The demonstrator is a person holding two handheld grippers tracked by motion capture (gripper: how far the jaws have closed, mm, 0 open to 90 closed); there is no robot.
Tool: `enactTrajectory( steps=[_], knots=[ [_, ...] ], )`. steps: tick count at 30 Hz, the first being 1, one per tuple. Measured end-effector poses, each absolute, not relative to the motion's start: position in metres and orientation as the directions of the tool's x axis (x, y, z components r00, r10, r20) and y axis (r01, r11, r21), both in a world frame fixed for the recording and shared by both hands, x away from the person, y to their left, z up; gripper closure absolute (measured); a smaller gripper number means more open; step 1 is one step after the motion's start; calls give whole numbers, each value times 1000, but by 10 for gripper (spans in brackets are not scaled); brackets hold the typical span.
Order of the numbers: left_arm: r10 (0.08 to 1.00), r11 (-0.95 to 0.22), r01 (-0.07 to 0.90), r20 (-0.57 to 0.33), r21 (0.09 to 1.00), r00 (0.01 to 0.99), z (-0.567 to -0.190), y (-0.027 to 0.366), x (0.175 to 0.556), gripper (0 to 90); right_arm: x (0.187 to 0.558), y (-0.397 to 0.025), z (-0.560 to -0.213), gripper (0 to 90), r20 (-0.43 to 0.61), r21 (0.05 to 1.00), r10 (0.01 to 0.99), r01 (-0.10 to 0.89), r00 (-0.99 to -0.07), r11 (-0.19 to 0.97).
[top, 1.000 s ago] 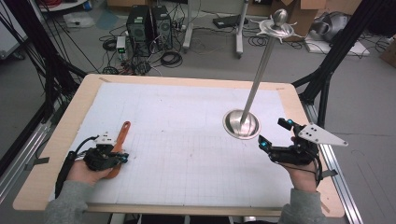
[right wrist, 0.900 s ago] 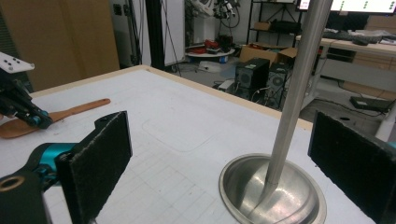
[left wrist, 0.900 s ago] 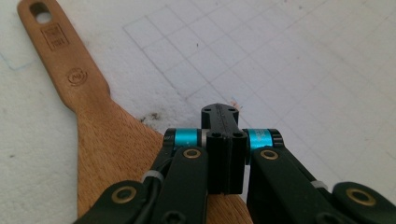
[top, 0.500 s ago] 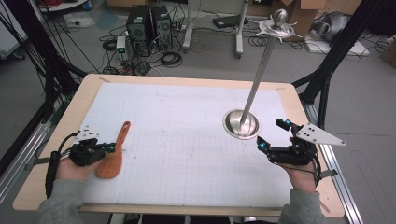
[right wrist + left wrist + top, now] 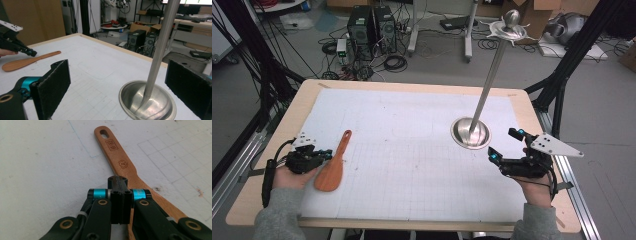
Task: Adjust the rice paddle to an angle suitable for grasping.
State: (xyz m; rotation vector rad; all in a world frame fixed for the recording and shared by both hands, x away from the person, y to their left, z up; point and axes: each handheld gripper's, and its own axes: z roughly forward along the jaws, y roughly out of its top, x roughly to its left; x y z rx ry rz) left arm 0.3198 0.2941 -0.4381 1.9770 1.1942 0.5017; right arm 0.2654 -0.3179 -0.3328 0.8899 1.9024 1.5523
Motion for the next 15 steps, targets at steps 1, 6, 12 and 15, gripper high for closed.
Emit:
enactTrajectory(
  steps=[1,6,12,15],
  knots=[
    [873,-281,577,-46,767,486,-440,294,323,896,265,-318,-333,48,5,979,763,158,-646,127],
    [874,-286,585,-43,759,483,-442,295,326,895,264,-320,-333,48,5,979,765,159,-644,127],
    [873,-286,588,-47,757,485,-442,294,327,896,263,-321,-334,48,9,979,770,162,-638,124],
    [870,-290,587,-48,756,491,-442,294,329,895,262,-323,-333,48,8,981,779,157,-628,117]
  ],
)
